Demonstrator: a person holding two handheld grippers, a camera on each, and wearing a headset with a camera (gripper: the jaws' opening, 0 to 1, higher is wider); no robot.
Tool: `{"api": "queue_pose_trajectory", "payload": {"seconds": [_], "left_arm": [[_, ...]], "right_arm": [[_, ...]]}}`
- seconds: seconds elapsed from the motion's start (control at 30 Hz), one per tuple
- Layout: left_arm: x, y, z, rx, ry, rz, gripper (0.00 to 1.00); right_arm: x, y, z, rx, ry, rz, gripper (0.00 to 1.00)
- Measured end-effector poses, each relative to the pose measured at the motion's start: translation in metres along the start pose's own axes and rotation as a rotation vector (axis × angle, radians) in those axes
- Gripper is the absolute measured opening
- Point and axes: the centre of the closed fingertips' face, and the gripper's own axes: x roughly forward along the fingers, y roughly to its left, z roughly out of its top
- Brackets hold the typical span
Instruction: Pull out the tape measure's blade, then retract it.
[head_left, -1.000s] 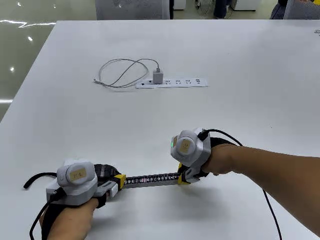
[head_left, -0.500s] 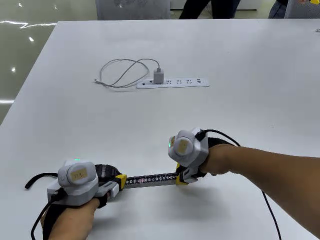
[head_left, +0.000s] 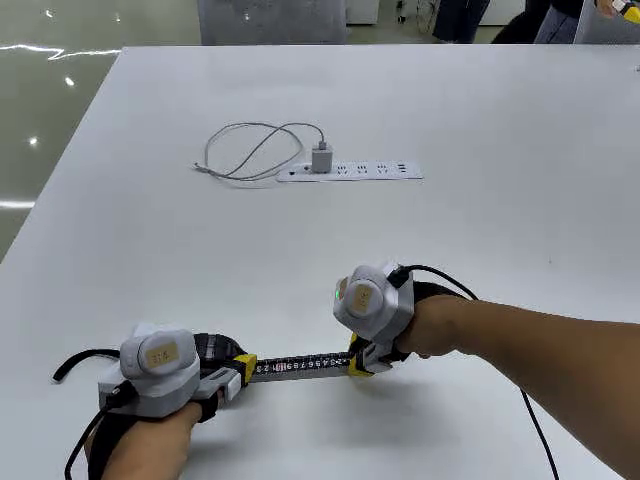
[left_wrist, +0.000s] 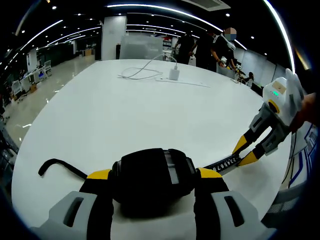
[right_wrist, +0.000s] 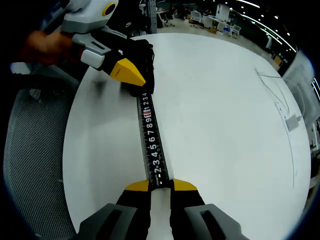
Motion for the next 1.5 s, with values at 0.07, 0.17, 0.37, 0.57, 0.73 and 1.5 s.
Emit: {"api": "queue_pose_trajectory", "payload": {"seconds": [0.07, 0.17, 0.37, 0.57, 0.73, 1.5], "left_arm": [[0.0, 0.0, 0.0, 0.001, 0.0, -0.001, 0.62], [0.0, 0.0, 0.0, 0.0, 0.001, -0.001, 0.62], [0.0, 0.001, 0.0, 0.0, 0.001, -0.001, 0.62], [0.001, 0.001, 0.0, 0.001, -0.001, -0.001, 0.62], [0.001, 0.001, 0.0, 0.0, 0.0, -0.003, 0.62], [0.001, 0.002, -0.001, 0.0, 0.003, -0.004, 0.61]], "right_arm": [[0.0, 0.0, 0.001, -0.01, 0.004, 0.0, 0.1], [0.0, 0.0, 0.002, -0.009, 0.004, 0.002, 0.1], [0.001, 0.001, 0.005, -0.001, 0.0, -0.002, 0.1], [0.002, 0.0, 0.007, -0.001, -0.008, -0.002, 0.1], [0.003, 0.001, 0.008, -0.004, -0.021, 0.015, 0.1], [0.006, 0.003, 0.02, -0.039, -0.049, 0.018, 0.1]]}}
